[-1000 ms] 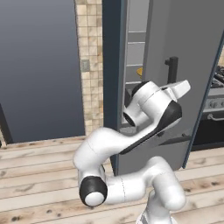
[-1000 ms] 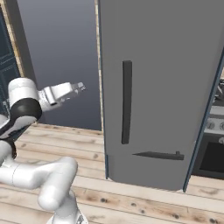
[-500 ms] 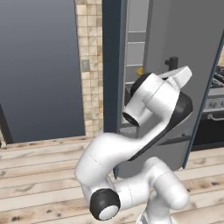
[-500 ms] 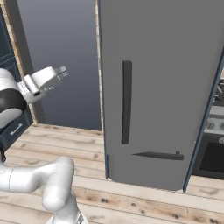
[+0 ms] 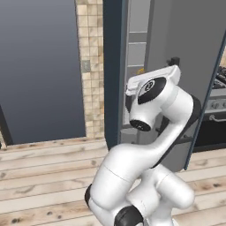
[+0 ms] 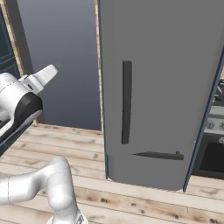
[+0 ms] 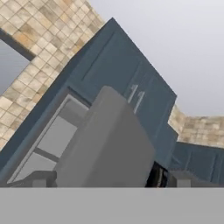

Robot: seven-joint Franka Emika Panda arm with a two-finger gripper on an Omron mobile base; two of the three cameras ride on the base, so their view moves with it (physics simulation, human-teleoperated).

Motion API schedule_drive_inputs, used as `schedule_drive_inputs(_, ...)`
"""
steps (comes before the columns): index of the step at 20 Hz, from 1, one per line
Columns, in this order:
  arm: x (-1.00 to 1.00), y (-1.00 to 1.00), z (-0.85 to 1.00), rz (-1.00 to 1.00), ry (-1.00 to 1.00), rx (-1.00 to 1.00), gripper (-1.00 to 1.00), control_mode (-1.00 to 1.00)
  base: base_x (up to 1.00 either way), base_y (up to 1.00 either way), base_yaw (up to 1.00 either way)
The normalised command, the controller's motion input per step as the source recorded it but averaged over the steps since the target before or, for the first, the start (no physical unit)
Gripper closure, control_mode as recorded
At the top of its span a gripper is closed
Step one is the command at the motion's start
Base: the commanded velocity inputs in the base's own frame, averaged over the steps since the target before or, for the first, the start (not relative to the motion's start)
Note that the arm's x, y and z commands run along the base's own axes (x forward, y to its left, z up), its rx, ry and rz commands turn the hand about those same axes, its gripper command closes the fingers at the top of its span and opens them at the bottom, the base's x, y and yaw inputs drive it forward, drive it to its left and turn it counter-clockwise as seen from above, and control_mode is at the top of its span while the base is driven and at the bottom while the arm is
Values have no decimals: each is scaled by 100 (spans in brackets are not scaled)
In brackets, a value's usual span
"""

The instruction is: Retrieve the fish from the fridge and place it on the saucepan with marinade on the stove.

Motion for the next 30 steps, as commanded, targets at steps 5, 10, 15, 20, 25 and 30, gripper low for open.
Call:
schedule_drive_inputs(5,78,56,9,4,-1,5,-100,-100,0,0,0)
schedule_drive_inputs(10,94,47,5,5,0,7,-100,-100,0,0,0)
schedule_drive_inputs(15,77,26,0,16,-4,14,-100,-100,0,0,0)
schedule_drive_inputs(20,76,9,0,35,0,27,-100,-100,0,0,0)
schedule_drive_inputs(25,52,0,-9,59,0,30,-100,-100,0,0,0)
schedule_drive_inputs(30,41,1,-52,57,0,19,-100,-100,0,0,0)
